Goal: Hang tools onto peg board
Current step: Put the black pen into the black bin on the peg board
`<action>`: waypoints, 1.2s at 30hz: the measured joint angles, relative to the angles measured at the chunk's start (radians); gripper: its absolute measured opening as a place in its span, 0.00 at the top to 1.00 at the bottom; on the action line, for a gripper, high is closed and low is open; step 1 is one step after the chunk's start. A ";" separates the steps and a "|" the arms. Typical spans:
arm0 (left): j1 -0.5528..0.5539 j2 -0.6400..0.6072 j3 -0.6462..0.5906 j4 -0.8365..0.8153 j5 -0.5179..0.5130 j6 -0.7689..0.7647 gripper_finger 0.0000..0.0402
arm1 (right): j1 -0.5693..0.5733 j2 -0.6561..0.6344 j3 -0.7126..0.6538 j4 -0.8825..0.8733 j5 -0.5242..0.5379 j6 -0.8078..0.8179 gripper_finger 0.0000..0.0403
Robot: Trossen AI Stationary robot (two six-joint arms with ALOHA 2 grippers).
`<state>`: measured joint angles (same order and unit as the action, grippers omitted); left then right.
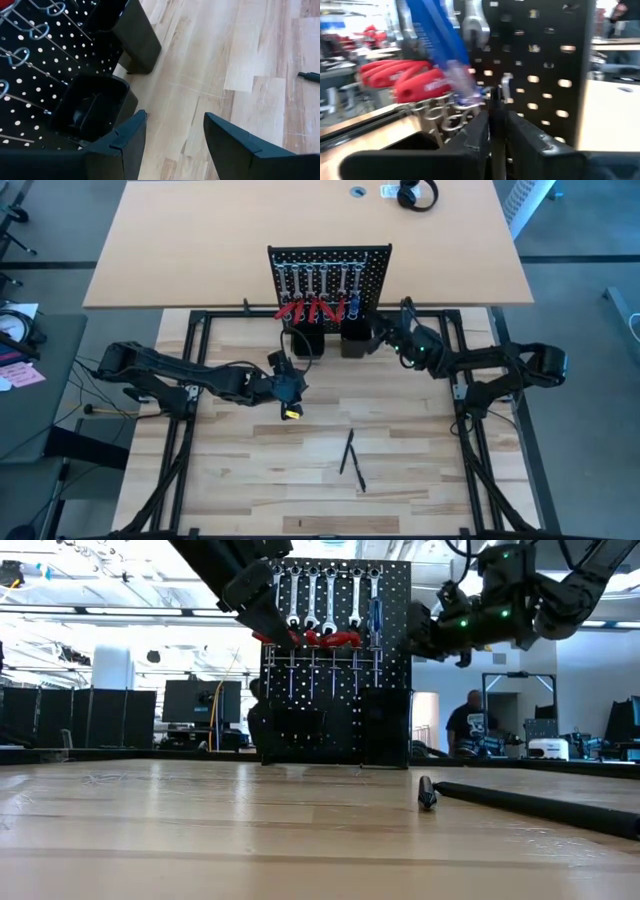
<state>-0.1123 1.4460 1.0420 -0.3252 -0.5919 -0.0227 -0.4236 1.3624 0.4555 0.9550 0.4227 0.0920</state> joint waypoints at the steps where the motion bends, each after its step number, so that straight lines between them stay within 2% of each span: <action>1: 0.000 0.000 0.000 0.000 0.000 0.000 0.53 | 0.000 0.000 0.000 0.004 -0.019 -0.005 0.81; 8: 0.000 0.000 0.000 -0.001 0.000 -0.001 0.53 | 0.003 -0.008 0.001 -0.030 -0.034 -0.014 0.58; 11: 0.000 0.000 0.000 -0.016 0.001 -0.010 0.53 | 0.028 -0.056 0.001 -0.105 -0.033 -0.021 0.49; 14: -0.001 0.000 0.000 -0.042 0.002 -0.025 0.53 | 0.085 -0.129 0.002 -0.233 -0.032 -0.025 0.44; 19: -0.033 0.000 0.000 -0.061 0.006 -0.048 0.53 | 0.314 -0.224 0.002 -0.498 -0.033 -0.055 0.43; 23: -0.096 0.024 0.000 -0.051 0.017 -0.109 0.53 | 0.555 -0.199 0.002 -0.646 -0.036 0.037 0.44; 27: -0.178 0.116 -0.057 0.141 0.021 -0.153 0.53 | 0.773 -0.110 0.002 -0.658 -0.026 0.197 0.45; 30: -0.230 0.237 -0.095 0.378 0.023 -0.194 0.53 | 0.929 -0.040 0.002 -0.595 0.102 0.292 0.45; 33: -0.258 0.378 -0.095 0.600 0.028 -0.239 0.53 | 1.065 -0.003 0.001 -0.566 0.310 0.332 0.45; 36: -0.260 0.523 -0.064 0.827 0.081 -0.346 0.53 | 1.167 0.008 0.001 -0.564 0.520 0.341 0.45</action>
<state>-0.3721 1.9686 0.9779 0.5017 -0.5107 -0.3689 0.7433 1.3702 0.4568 0.3908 0.9424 0.4332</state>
